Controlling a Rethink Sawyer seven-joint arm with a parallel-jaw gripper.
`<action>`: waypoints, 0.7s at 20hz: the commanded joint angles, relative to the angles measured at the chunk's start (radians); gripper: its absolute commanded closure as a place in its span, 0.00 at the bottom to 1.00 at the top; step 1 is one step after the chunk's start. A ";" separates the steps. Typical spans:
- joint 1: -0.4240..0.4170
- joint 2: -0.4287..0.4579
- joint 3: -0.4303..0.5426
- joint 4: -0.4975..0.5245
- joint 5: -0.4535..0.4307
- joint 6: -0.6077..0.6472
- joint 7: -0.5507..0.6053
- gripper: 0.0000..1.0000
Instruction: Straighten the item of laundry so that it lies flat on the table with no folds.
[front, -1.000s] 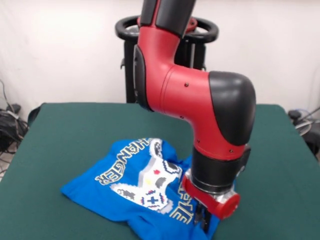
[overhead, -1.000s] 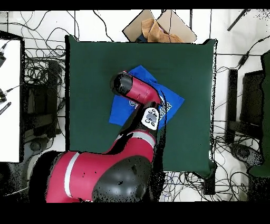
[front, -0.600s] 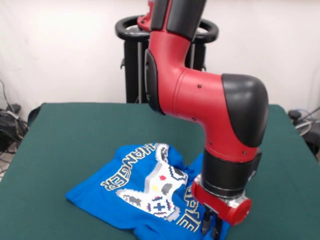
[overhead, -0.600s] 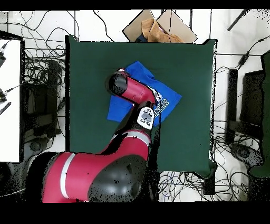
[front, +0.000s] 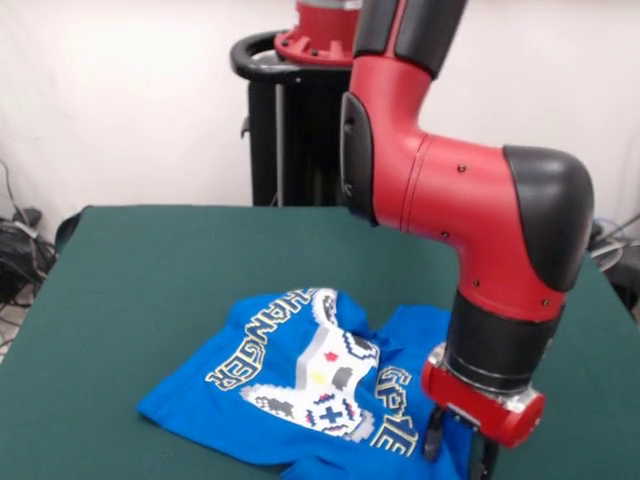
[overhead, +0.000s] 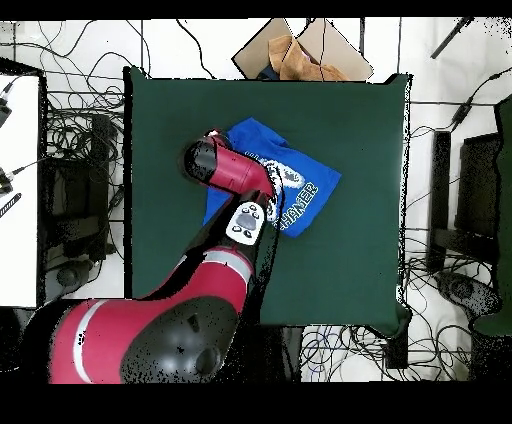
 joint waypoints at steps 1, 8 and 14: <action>0.007 -0.018 0.028 0.178 0.002 0.217 0.221 0.00; -0.014 -0.100 -0.014 0.299 -0.073 0.205 0.127 0.00; -0.079 -0.134 0.042 0.355 -0.113 0.065 0.089 0.00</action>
